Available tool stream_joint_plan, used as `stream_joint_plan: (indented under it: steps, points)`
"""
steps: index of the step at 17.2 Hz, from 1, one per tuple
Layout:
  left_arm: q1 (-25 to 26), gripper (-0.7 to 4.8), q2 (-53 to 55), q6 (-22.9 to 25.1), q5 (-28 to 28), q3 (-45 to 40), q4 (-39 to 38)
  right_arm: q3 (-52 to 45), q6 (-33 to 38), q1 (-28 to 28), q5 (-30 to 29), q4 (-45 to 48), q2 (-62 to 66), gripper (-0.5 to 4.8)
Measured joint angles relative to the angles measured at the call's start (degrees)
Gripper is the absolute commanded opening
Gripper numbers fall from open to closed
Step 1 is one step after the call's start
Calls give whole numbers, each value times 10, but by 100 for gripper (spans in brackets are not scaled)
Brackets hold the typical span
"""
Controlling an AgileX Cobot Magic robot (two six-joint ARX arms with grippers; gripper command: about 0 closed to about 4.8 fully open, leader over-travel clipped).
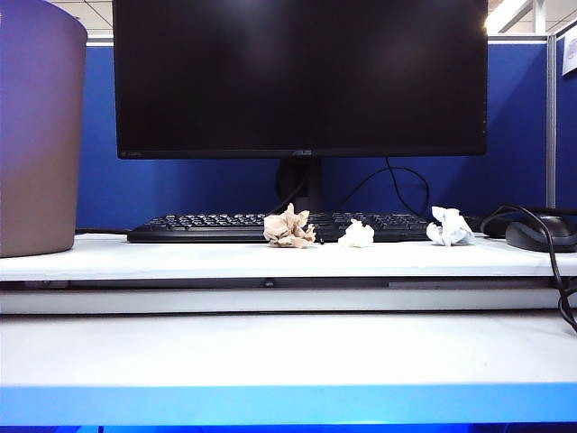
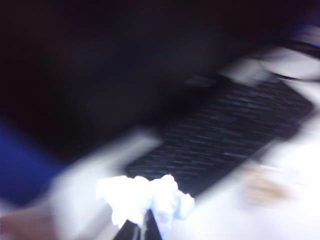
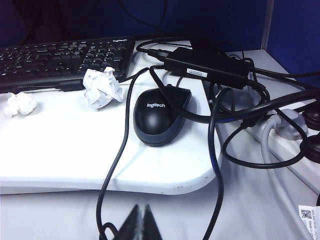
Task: Pick up all paper balls from the table and place them in the pink trash can.
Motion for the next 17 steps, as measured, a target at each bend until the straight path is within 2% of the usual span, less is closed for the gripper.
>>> stream_joint_plan:
  steps: [2,4,7,10,15,16,17]
  points:
    - [54,-6,-21,11,-48,12,-5,0,0,0,0,0,0,-5]
    - [153,-6,-21,-7,-57,9,-44,0,0,0,0,0,0,-5]
    - [290,-6,-16,-43,26,-5,-78,0,0,0,0,0,0,-5]
    - [365,-6,-18,-53,106,-5,-73,0,0,0,0,0,0,-5]
    - [365,-4,-3,-54,169,-5,-77,0,0,0,0,0,0,-5]
    - [363,64,3,-54,171,-5,-78,0,0,0,0,0,0,-5]
    - [361,163,10,-54,179,-5,-77,0,0,0,0,0,0,-5]
